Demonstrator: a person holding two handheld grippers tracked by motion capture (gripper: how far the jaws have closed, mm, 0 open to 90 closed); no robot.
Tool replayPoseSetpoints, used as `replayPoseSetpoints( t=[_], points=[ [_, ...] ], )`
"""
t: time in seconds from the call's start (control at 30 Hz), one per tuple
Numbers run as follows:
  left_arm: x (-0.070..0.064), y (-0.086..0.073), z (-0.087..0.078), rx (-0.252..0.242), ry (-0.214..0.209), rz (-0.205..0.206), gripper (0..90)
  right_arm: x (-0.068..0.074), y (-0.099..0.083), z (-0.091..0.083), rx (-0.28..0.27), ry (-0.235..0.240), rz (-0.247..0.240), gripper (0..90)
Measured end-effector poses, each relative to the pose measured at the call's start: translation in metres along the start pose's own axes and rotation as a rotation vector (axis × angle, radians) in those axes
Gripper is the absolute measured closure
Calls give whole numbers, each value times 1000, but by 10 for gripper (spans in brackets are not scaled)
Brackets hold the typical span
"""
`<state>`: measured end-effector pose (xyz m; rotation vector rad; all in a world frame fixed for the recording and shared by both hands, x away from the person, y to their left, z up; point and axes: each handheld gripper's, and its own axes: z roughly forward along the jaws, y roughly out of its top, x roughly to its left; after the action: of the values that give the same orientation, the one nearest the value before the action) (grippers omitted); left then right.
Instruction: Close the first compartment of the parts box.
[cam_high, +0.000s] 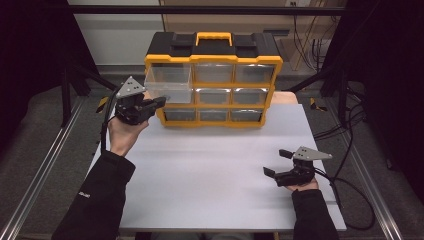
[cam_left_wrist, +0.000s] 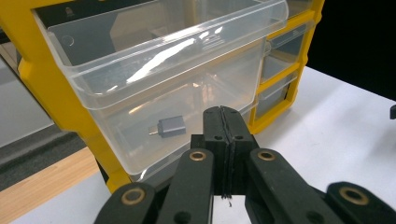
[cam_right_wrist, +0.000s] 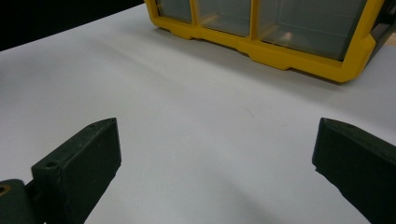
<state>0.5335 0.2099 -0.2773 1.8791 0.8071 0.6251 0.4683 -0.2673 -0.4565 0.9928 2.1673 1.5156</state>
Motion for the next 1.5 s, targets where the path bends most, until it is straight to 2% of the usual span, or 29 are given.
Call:
replayPoseSetpoints(
  t=[0.67,0.73,1.0,1.13,1.23,1.5],
  points=[
    [1,7,9,-4,22,42,895,0,0,-1,-4,1,0,17],
    [1,7,10,3,18,34,894,0,0,-1,-4,1,1,17],
    [3,8,13,0,25,44,895,0,0,0,0,0,0,17],
    [4,7,14,1,21,30,895,0,0,0,1,0,-1,17],
    [4,8,14,-7,30,44,894,0,0,0,1,0,-1,17],
    [6,10,17,-10,39,49,895,0,0,0,1,0,0,17]
  ],
)
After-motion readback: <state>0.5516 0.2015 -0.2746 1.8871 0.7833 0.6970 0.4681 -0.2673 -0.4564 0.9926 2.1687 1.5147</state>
